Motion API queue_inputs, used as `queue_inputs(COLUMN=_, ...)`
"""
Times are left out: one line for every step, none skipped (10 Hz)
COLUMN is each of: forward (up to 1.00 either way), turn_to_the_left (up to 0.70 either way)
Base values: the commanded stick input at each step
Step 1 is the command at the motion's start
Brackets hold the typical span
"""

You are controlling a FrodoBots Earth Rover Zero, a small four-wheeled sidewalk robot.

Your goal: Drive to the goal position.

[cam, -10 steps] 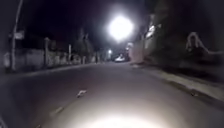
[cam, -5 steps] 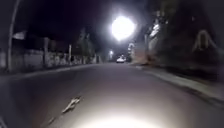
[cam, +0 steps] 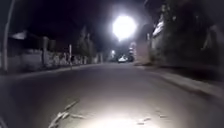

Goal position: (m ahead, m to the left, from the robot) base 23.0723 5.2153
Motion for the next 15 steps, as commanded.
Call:
queue_inputs(forward=1.00, turn_to_the_left=0.00)
queue_inputs(forward=1.00, turn_to_the_left=-0.27)
queue_inputs(forward=1.00, turn_to_the_left=-0.40)
queue_inputs(forward=1.00, turn_to_the_left=-0.33)
queue_inputs(forward=1.00, turn_to_the_left=-0.03)
queue_inputs(forward=1.00, turn_to_the_left=0.00)
queue_inputs(forward=1.00, turn_to_the_left=0.00)
queue_inputs(forward=1.00, turn_to_the_left=0.00)
queue_inputs(forward=1.00, turn_to_the_left=0.00)
queue_inputs(forward=1.00, turn_to_the_left=0.00)
queue_inputs(forward=1.00, turn_to_the_left=0.00)
queue_inputs(forward=1.00, turn_to_the_left=0.00)
queue_inputs(forward=1.00, turn_to_the_left=0.00)
queue_inputs(forward=1.00, turn_to_the_left=0.00)
queue_inputs(forward=1.00, turn_to_the_left=0.00)
